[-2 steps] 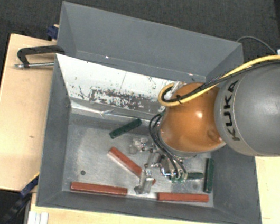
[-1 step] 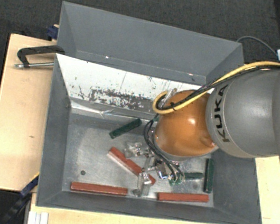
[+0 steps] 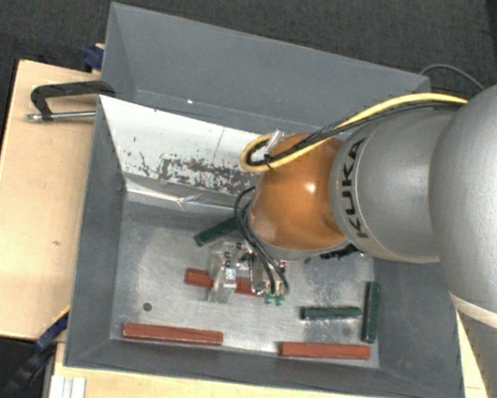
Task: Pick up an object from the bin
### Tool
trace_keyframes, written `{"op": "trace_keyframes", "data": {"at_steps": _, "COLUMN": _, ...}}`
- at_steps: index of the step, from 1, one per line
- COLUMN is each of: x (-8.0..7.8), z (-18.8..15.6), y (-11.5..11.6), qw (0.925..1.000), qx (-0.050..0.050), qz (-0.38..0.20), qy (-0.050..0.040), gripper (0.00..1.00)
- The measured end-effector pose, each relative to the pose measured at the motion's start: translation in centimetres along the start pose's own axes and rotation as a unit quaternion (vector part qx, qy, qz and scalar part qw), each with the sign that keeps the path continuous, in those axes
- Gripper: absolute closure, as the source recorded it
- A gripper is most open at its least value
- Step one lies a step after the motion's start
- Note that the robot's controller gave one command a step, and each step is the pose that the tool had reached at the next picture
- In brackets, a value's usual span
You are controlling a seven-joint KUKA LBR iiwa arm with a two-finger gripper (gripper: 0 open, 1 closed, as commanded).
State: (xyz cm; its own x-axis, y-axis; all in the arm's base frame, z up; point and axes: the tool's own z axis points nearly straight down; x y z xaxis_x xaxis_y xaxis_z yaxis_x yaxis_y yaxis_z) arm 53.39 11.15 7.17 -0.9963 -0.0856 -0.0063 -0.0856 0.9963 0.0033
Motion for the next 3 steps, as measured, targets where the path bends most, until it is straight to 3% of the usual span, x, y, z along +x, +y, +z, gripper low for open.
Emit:
{"op": "trace_keyframes", "data": {"at_steps": 1, "x": 0.0, "z": 0.0, "y": 0.0, "qw": 1.0000, "qx": 0.000, "qz": 0.000, "qy": 0.0000, "gripper": 1.00}}
{"op": "trace_keyframes", "data": {"at_steps": 2, "x": -4.0, "z": -2.1, "y": 3.7, "qw": 1.0000, "qx": 0.002, "qz": -0.002, "qy": 0.0032, "gripper": 1.00}}
{"op": "trace_keyframes", "data": {"at_steps": 3, "x": -1.7, "z": -15.8, "y": -2.3, "qw": 0.9998, "qx": 0.001, "qz": -0.020, "qy": 0.0005, "gripper": 1.00}}
